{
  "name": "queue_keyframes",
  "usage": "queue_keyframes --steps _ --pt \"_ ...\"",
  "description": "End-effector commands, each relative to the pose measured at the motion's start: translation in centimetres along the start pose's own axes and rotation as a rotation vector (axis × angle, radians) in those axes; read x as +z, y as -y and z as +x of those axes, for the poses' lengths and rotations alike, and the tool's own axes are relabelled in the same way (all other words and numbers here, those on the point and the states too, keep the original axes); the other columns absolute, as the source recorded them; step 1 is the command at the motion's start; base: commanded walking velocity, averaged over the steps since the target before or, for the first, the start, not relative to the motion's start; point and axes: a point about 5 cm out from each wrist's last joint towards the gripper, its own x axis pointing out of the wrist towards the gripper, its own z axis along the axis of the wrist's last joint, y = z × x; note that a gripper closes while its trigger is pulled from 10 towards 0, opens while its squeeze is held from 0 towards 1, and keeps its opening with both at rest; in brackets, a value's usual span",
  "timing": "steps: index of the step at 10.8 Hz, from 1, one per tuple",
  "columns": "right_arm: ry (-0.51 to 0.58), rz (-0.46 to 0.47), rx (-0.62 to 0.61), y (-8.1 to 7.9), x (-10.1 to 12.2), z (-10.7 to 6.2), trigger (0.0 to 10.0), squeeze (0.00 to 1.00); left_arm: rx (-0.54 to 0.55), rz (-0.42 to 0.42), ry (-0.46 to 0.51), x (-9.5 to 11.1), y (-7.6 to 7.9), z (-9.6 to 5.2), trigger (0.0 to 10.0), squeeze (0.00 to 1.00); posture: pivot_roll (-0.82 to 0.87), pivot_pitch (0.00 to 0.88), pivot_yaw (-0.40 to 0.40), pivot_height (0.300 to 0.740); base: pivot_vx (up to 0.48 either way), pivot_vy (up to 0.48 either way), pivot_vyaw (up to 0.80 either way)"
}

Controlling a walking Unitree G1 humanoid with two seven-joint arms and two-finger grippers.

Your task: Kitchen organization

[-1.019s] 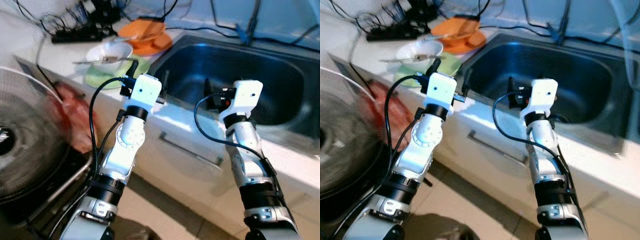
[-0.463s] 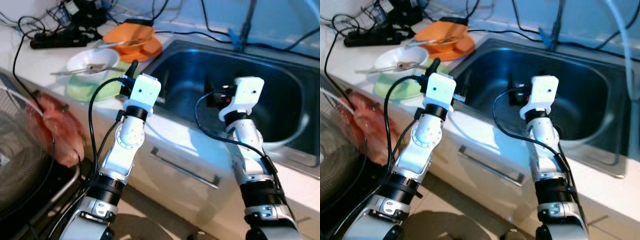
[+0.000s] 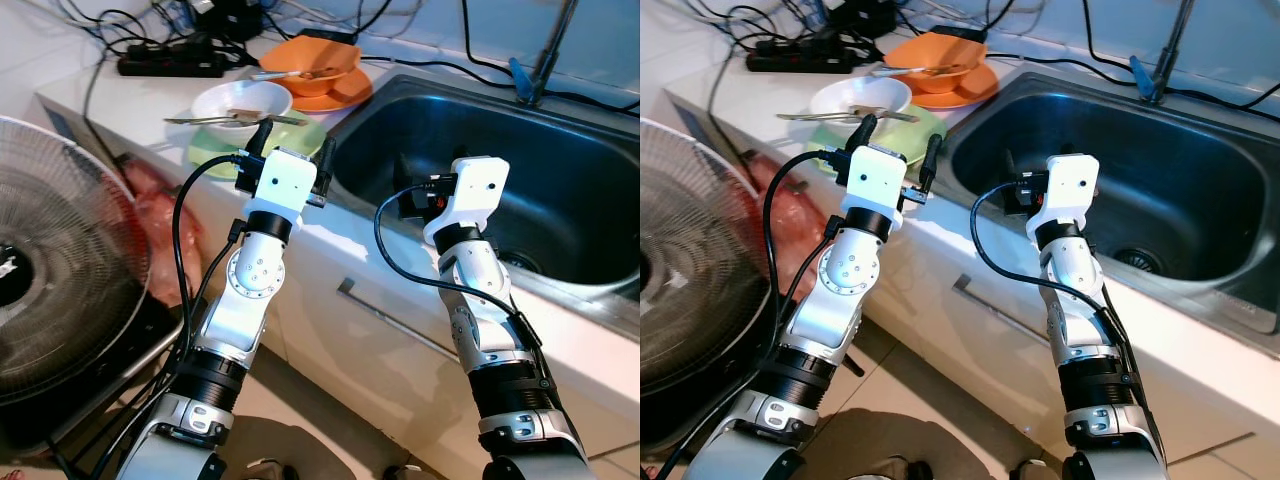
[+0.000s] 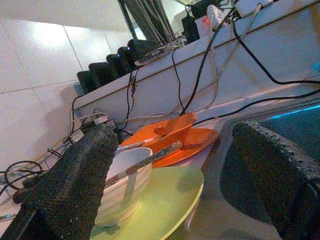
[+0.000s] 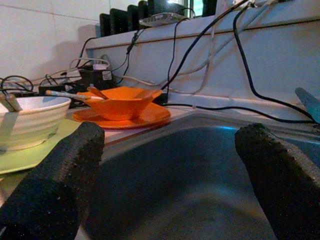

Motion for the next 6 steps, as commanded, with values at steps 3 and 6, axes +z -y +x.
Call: queue_keyframes --steps 3,6 --pt "-0.008 0.002 0.000 0.06 -0.08 -0.02 10.0 0.00 0.011 -0.005 -0.014 -0.21 -0.37 -0.11 10.0 0.00 0.00 0.104 0.068 0.740 0.000 0.094 0.00" --pt "-0.009 0.004 -0.002 0.10 -0.10 -0.07 10.0 0.00 0.010 -0.004 -0.020 -0.27 -0.36 -0.13 10.0 0.00 0.00 0.105 0.069 0.740 0.000 0.292 0.00"
